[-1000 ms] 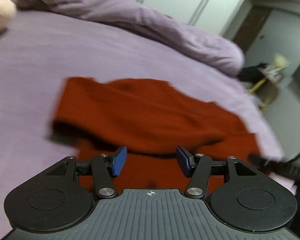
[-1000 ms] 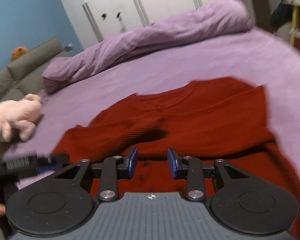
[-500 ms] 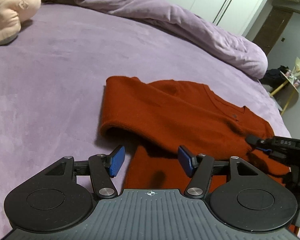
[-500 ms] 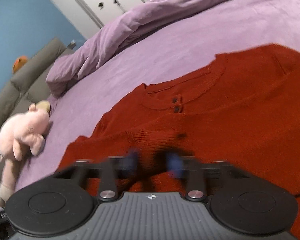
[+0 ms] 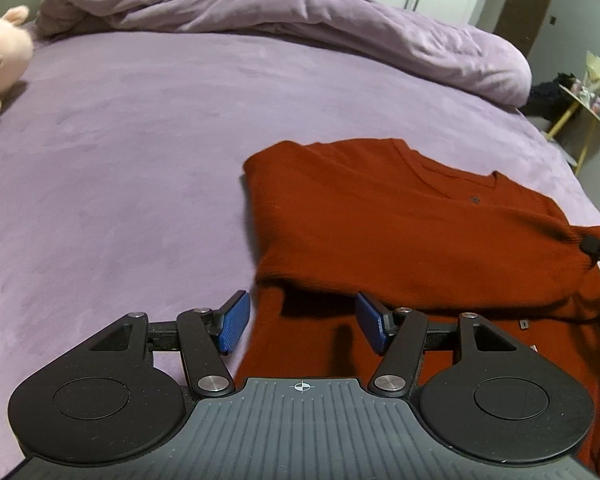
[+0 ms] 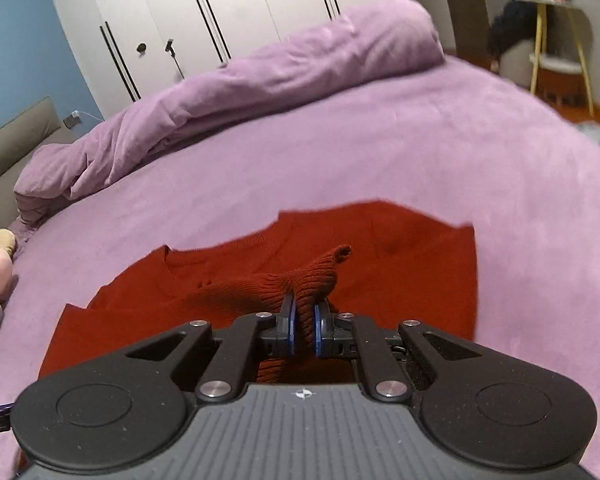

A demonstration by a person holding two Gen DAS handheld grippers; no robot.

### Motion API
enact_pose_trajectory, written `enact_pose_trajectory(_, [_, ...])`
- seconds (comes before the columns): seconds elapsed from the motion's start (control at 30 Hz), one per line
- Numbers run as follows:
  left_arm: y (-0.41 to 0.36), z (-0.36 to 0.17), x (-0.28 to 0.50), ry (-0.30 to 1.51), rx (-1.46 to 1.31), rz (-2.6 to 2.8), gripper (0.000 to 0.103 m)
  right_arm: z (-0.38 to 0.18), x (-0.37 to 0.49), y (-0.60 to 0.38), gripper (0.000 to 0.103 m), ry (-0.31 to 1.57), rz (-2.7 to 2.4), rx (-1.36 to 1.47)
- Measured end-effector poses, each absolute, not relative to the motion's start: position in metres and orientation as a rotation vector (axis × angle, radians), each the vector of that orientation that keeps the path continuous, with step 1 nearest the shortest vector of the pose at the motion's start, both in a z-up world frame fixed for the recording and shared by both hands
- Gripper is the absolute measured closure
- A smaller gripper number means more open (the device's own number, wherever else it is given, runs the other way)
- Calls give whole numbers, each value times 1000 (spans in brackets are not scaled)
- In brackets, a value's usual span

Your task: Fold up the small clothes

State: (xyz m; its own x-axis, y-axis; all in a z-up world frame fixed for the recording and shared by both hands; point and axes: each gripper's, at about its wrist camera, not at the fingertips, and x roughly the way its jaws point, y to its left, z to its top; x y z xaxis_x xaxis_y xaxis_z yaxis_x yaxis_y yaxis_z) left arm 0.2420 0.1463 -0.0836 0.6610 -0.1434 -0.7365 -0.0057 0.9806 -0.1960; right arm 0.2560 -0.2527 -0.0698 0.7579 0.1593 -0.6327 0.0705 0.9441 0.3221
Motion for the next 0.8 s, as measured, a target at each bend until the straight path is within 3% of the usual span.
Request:
enact_pose_trajectory(0.07, [143,-84,244,849,-182,-81,39,-77,257,-258,86,724,73,380])
enact_pose_trajectory(0.13, [141,-85,247,855,-178,-85,39,-87,259,-262,71,753,88,418])
enact_pose_trajectory(0.23, [137,-86,248,857,-151,-87,39,-99,261,-261,69,778,101,435])
enact_pose_trajectory(0.3, [134,-86,248,859,-142,-85,39,-101,262,-259,73,773,111,426])
enact_pose_trajectory(0.33, [134,-86,248,859,-141,-82,39,-99,263,-257,90,769,115,422])
enact_pose_trajectory(0.37, [134,-86,248,860,-141,-77,39,-97,263,-255,95,767,114,410])
enact_pose_trajectory(0.8, [130,-80,247,849,-137,-65,39,-58,248,-256,96,668,-27,127])
